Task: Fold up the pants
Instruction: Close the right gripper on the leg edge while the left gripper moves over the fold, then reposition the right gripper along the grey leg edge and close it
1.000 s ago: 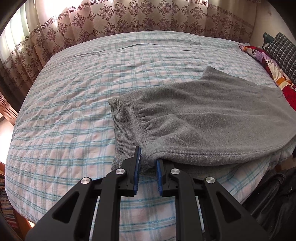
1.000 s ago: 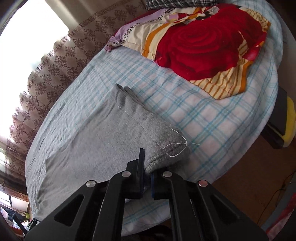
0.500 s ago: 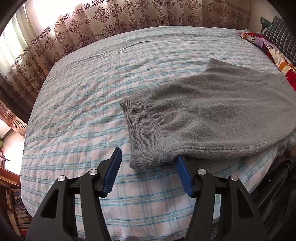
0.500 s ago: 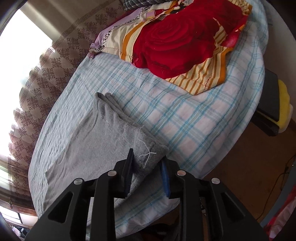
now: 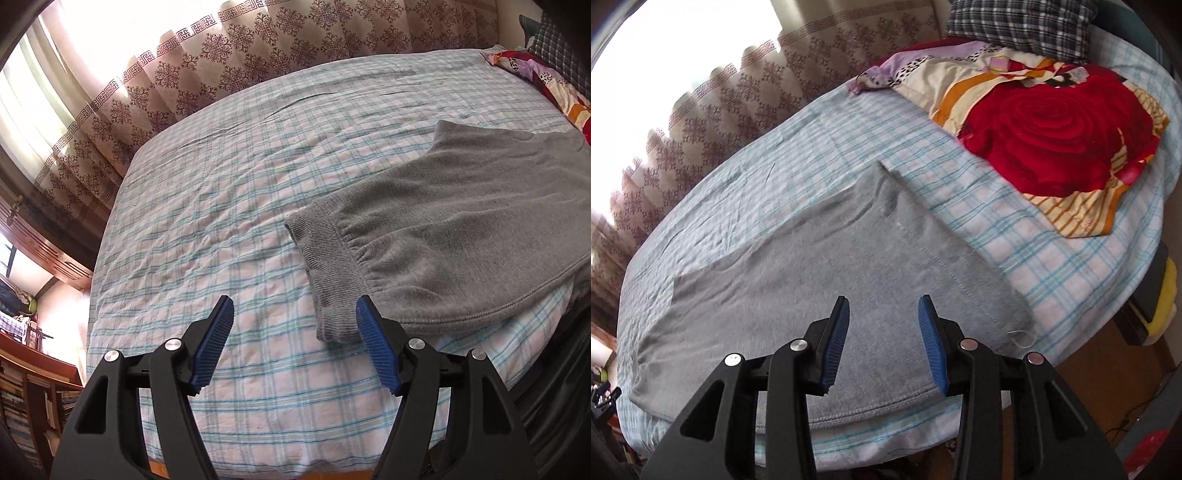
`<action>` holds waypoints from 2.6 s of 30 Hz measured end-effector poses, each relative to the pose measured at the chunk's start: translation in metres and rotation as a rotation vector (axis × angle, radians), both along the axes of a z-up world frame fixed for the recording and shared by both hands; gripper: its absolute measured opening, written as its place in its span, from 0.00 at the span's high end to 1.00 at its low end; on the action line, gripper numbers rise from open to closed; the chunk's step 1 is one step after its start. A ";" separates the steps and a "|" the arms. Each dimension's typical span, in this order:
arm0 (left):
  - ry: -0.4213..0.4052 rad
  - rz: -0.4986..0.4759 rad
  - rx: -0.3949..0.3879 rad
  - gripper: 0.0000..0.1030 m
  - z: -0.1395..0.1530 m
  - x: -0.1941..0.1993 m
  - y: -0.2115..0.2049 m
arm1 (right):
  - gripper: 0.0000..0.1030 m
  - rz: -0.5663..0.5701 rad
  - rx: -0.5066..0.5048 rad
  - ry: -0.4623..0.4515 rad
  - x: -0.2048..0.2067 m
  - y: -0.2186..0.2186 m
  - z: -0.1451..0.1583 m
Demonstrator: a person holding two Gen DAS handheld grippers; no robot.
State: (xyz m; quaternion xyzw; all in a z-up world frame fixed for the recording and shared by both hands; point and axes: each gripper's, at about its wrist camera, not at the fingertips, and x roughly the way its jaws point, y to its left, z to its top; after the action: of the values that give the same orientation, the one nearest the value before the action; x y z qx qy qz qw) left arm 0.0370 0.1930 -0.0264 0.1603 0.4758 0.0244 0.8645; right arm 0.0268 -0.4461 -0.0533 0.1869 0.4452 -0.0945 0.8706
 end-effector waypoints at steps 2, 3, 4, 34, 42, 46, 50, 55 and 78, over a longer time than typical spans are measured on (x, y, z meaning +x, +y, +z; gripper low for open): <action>0.001 0.047 -0.005 0.32 0.000 0.001 0.014 | 0.62 0.036 0.009 0.035 0.005 0.008 -0.009; -0.002 0.068 -0.022 0.32 0.001 0.001 0.020 | 0.62 0.048 0.016 0.054 0.007 0.009 -0.013; -0.008 0.080 -0.043 0.32 0.003 0.002 0.024 | 0.62 0.046 0.019 0.071 0.008 0.009 -0.017; 0.178 -0.159 -0.138 0.26 -0.060 0.065 -0.109 | 0.60 0.094 -0.111 0.057 0.179 -0.063 -0.022; 0.182 -0.150 -0.153 0.22 -0.063 0.083 -0.121 | 0.88 0.135 -0.192 0.052 0.177 -0.057 -0.026; 0.167 -0.151 -0.170 0.22 -0.062 0.097 -0.132 | 0.91 0.075 -0.316 0.032 0.171 -0.051 -0.018; 0.150 -0.155 -0.197 0.22 -0.063 0.114 -0.146 | 0.98 0.016 -0.335 0.078 0.177 -0.063 -0.033; 0.177 -0.150 -0.248 0.22 -0.073 0.135 -0.163 | 0.94 0.014 -0.353 0.080 0.180 -0.065 -0.037; 0.156 -0.032 -0.291 0.03 -0.106 0.248 -0.230 | 0.52 0.083 -0.270 0.051 0.152 -0.041 -0.044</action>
State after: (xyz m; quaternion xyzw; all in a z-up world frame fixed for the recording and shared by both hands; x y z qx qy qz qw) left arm 0.2853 -0.0365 -0.1324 0.0424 0.5372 -0.0712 0.8394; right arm 0.1793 -0.4870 -0.0974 0.0472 0.4577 -0.1223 0.8794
